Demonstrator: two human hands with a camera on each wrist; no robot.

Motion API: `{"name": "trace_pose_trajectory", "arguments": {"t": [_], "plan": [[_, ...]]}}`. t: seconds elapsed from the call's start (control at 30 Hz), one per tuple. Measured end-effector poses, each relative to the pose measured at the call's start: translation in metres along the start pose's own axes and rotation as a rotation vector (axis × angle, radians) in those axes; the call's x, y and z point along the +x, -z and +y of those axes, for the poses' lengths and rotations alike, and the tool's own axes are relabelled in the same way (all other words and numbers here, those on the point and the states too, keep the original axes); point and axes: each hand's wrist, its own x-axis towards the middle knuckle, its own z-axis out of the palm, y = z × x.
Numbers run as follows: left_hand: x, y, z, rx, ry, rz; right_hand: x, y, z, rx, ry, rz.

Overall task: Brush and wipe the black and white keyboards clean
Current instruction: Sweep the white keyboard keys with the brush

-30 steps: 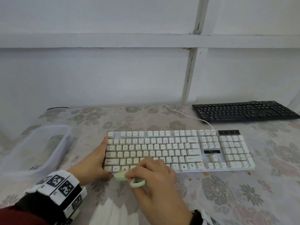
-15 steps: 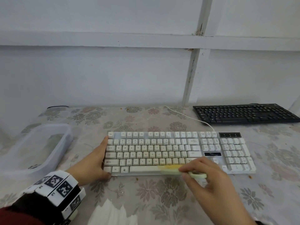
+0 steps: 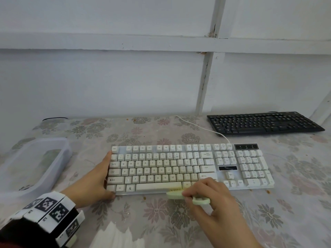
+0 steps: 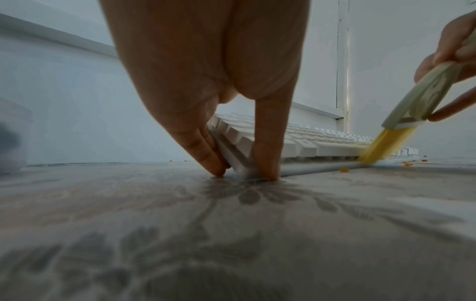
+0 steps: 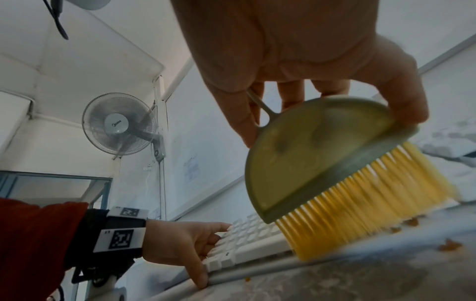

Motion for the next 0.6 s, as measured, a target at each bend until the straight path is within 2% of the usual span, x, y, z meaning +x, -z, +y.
{"name": "trace_pose_trajectory", "arguments": {"t": [0.23,0.4,0.6], "plan": [[-0.002,0.0,0.002,-0.005,0.003,-0.009,0.003,-0.006,-0.016,0.132,0.039,-0.059],[-0.002,-0.001,0.005,-0.011,0.014,-0.007,0.005,-0.023,-0.016,0.114,0.033,-0.093],[-0.001,0.0,0.001,-0.013,0.022,-0.003,0.005,0.011,0.008,0.116,-0.047,-0.027]]}}
